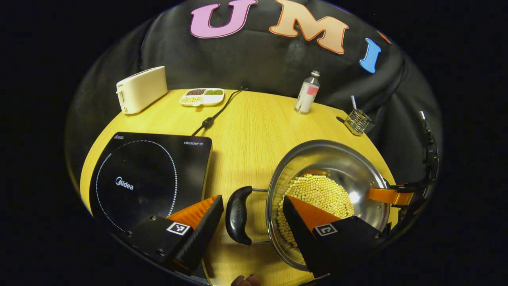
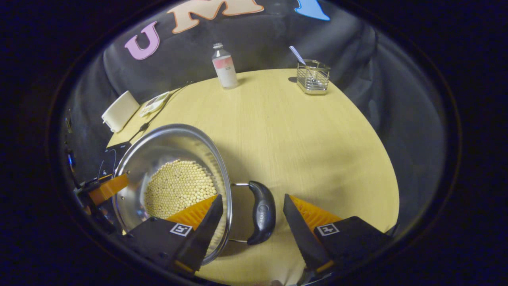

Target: First push the handle of the pot to place it horizontally, then grasp the pot with both hands and set it on the induction cooktop.

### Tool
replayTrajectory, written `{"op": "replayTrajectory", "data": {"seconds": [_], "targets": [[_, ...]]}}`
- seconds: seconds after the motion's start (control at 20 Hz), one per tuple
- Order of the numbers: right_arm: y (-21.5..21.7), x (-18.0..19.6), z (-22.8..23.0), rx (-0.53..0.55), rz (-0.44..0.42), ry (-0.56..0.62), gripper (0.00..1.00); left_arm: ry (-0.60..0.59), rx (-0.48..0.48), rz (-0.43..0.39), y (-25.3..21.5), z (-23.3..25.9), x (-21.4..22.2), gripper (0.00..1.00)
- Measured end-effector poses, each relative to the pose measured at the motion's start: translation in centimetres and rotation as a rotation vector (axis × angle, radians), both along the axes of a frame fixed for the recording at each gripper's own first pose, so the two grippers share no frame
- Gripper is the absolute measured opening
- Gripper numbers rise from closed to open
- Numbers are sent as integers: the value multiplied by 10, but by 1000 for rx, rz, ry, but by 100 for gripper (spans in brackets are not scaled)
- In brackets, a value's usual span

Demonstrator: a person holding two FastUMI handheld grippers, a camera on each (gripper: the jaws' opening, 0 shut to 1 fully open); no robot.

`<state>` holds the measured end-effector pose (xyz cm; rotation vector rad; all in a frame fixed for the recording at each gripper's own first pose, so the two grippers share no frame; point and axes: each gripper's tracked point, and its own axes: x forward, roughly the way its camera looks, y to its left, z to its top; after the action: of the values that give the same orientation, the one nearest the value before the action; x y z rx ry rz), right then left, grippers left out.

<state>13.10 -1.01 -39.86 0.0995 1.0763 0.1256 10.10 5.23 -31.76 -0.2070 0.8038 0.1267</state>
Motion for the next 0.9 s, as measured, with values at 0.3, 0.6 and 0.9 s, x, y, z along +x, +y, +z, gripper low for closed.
{"op": "replayTrajectory", "data": {"seconds": [0.3, 0.6, 0.9], "targets": [[-1, -4, -7, 3, -3, 37, 87, 24, 2, 7, 1, -9, 2, 96], [8, -6, -7, 8, 18, 32, 63, 27, 14, -1, 3, -10, 2, 71], [9, -7, -3, 5, 12, 25, 55, 25, 2, -3, 3, -10, 1, 67]]}}
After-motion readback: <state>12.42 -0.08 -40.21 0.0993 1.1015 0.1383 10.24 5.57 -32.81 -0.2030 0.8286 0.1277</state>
